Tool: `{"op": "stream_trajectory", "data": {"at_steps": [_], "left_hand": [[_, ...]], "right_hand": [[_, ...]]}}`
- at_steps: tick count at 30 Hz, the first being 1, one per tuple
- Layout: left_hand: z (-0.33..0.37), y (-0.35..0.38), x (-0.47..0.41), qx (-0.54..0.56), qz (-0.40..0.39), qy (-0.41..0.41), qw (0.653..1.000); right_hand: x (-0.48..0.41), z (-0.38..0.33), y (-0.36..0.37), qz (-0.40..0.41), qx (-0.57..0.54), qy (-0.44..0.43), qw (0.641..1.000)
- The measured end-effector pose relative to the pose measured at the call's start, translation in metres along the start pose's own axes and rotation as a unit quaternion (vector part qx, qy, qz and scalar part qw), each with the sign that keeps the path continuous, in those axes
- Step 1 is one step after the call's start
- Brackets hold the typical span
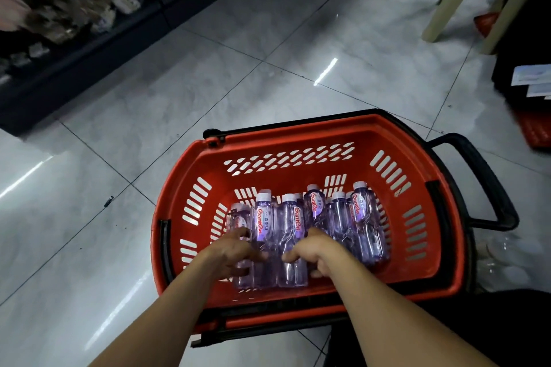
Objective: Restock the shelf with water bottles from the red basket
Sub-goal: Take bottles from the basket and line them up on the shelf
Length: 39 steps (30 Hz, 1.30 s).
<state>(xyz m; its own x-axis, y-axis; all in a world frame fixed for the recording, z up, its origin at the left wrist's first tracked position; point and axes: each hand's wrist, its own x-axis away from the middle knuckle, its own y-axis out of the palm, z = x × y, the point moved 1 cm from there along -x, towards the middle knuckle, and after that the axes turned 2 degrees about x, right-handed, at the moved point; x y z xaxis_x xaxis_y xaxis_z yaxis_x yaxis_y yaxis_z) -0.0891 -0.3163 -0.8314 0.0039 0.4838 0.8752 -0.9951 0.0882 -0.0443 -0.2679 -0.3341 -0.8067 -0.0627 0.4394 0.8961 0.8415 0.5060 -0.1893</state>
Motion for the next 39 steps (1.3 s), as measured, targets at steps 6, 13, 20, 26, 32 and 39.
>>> {"op": "stream_trajectory", "data": {"at_steps": [6, 13, 20, 26, 32, 39], "left_hand": [[0.032, -0.003, 0.027, 0.026, -0.039, 0.114, 0.992], [0.093, 0.016, 0.088, 0.052, -0.070, 0.281, 0.956], [0.142, 0.070, 0.162, 0.035, -0.125, 0.404, 0.906], [0.159, 0.159, 0.196, -0.014, -0.235, 0.469, 0.851], [0.160, 0.301, 0.231, -0.054, -0.390, 0.485, 0.781], [0.131, 0.475, 0.304, -0.115, -0.509, 0.487, 0.700]], "right_hand": [[0.022, -0.011, -0.023, 0.022, -0.103, -0.084, 0.991], [0.074, -0.032, -0.065, 0.110, -0.165, -0.242, 0.950], [0.153, -0.023, -0.117, 0.243, -0.194, -0.361, 0.879], [0.237, 0.046, -0.169, 0.364, -0.204, -0.409, 0.811], [0.316, 0.143, -0.225, 0.514, -0.241, -0.397, 0.721], [0.394, 0.278, -0.268, 0.660, -0.288, -0.335, 0.607]]}}
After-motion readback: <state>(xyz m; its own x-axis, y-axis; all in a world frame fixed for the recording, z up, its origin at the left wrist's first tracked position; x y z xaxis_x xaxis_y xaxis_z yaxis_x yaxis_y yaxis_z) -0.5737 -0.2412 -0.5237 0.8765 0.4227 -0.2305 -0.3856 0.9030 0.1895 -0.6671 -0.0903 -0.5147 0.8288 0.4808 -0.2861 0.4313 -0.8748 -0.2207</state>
